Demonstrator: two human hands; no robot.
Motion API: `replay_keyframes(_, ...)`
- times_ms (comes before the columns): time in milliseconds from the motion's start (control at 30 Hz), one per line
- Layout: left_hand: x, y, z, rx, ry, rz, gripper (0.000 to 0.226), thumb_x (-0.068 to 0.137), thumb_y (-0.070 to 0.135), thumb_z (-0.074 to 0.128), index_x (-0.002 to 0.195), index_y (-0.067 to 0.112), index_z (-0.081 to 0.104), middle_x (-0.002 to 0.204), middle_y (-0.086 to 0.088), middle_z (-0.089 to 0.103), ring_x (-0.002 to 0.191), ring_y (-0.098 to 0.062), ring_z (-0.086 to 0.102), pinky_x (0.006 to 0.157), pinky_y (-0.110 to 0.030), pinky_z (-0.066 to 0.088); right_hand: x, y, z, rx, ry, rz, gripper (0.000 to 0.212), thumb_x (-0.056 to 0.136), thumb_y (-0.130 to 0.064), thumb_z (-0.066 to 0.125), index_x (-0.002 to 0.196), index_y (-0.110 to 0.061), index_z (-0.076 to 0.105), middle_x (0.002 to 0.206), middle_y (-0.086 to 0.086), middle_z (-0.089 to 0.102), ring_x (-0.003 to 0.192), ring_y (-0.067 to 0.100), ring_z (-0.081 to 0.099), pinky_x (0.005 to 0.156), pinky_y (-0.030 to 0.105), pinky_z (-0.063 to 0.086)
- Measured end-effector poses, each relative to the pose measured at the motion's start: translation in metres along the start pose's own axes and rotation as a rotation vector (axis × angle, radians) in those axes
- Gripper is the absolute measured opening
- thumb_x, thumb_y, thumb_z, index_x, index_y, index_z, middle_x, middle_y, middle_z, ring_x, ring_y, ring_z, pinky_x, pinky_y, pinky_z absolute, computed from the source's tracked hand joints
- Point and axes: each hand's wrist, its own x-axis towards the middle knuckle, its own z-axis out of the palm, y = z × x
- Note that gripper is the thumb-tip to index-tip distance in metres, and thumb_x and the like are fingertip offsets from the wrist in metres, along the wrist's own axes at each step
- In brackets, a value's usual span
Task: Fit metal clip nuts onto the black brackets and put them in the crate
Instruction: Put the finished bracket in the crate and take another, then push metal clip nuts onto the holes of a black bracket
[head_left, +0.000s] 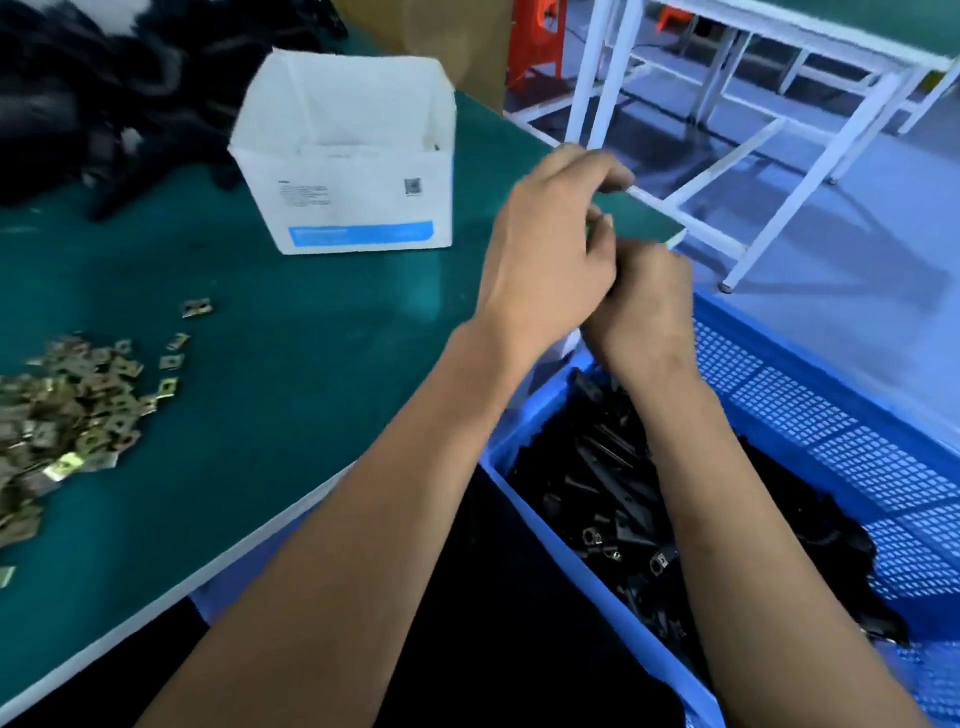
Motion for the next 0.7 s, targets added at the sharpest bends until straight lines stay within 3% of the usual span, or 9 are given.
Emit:
replay_keyframes(33, 0.001, -0.005, -0.022, 0.031, 0.063, -0.013, 0.034, 0.080, -0.004, 0.053, 0.102, 0.012, 0.072, 0.105, 0.003, 0.067, 0.086, -0.013, 0.064, 0.079, -0.035, 0.055, 0.003, -0.024, 0.011, -0.003, -0.021, -0.072, 0.017, 0.083, -0.018, 0.050, 0.072, -0.016, 0.062, 0.067, 0.015, 0.063, 0.053, 0.030, 0.043, 0.058, 0.031, 0.028)
replay_keyframes(100, -0.001, -0.018, -0.068, 0.111, 0.193, -0.052, 0.036, 0.078, -0.003, 0.049, 0.099, 0.011, 0.073, 0.102, 0.002, 0.069, 0.086, -0.014, 0.065, 0.080, -0.035, 0.054, 0.007, -0.071, 0.037, 0.003, -0.085, -0.187, 0.015, 0.086, -0.018, 0.051, 0.072, -0.019, 0.056, 0.073, 0.019, 0.066, 0.064, 0.040, 0.051, 0.059, 0.034, 0.031)
replay_keyframes(233, -0.024, -0.051, -0.162, 0.231, 0.373, -0.238, 0.034, 0.076, 0.003, 0.050, 0.098, 0.015, 0.073, 0.100, 0.007, 0.070, 0.081, -0.008, 0.065, 0.076, -0.031, 0.055, 0.001, -0.154, 0.093, 0.097, -0.292, -0.300, 0.020, 0.076, -0.020, 0.044, 0.057, -0.023, 0.040, 0.055, -0.002, 0.047, 0.049, 0.017, 0.036, 0.047, 0.030, 0.023)
replay_keyframes(300, -0.041, -0.067, -0.211, 0.290, 0.450, -0.332, 0.032, 0.075, 0.003, 0.052, 0.096, 0.016, 0.073, 0.097, 0.007, 0.071, 0.082, -0.006, 0.065, 0.080, -0.030, 0.055, -0.011, -0.193, 0.124, 0.117, -0.392, -0.418, 0.017, 0.076, -0.017, 0.047, 0.061, -0.025, 0.047, 0.059, -0.002, 0.056, 0.051, 0.015, 0.042, 0.045, 0.024, 0.022)
replay_keyframes(367, -0.059, -0.081, -0.253, 0.328, 0.525, -0.442, 0.030, 0.077, 0.003, 0.056, 0.094, 0.019, 0.074, 0.092, 0.012, 0.071, 0.082, 0.000, 0.064, 0.082, -0.024, 0.054, -0.023, -0.226, 0.156, 0.113, -0.470, -0.541, 0.012, 0.079, -0.018, 0.054, 0.080, -0.023, 0.065, 0.080, 0.009, 0.071, 0.071, 0.031, 0.063, 0.055, 0.028, 0.031)
replay_keyframes(467, -0.092, -0.099, -0.310, 0.377, 0.623, -0.572, 0.028, 0.079, 0.003, 0.060, 0.093, 0.023, 0.075, 0.086, 0.019, 0.069, 0.081, 0.005, 0.063, 0.080, -0.018, 0.054, -0.044, -0.272, 0.201, 0.056, -0.603, -0.661, 0.012, 0.085, -0.027, 0.062, 0.094, -0.022, 0.068, 0.097, 0.013, 0.074, 0.095, 0.040, 0.067, 0.067, 0.032, 0.037)
replay_keyframes(500, -0.102, -0.105, -0.326, 0.414, 0.635, -0.592, 0.028, 0.079, 0.004, 0.060, 0.094, 0.022, 0.075, 0.087, 0.017, 0.069, 0.082, 0.003, 0.064, 0.082, -0.019, 0.054, -0.050, -0.285, 0.212, 0.021, -0.644, -0.707, 0.011, 0.087, -0.034, 0.065, 0.091, -0.024, 0.066, 0.097, 0.011, 0.073, 0.095, 0.039, 0.067, 0.068, 0.032, 0.037)
replay_keyframes(600, -0.132, -0.125, -0.384, 0.664, 0.662, -0.685, 0.029, 0.080, 0.010, 0.058, 0.102, 0.020, 0.074, 0.105, 0.004, 0.071, 0.103, -0.015, 0.065, 0.096, -0.029, 0.049, -0.069, -0.327, 0.237, -0.040, -0.758, -0.872, 0.037, 0.086, -0.062, 0.067, 0.091, -0.026, 0.065, 0.086, 0.001, 0.064, 0.084, 0.031, 0.064, 0.065, 0.032, 0.037)
replay_keyframes(700, -0.162, -0.149, -0.435, 1.018, 0.567, -0.883, 0.045, 0.084, 0.020, 0.058, 0.129, 0.016, 0.062, 0.135, -0.012, 0.058, 0.129, -0.033, 0.049, 0.112, -0.035, 0.031, -0.081, -0.358, 0.244, -0.120, -0.921, -0.986, 0.060, 0.073, -0.085, 0.063, 0.092, -0.029, 0.054, 0.086, -0.008, 0.056, 0.083, 0.023, 0.057, 0.058, 0.033, 0.035)
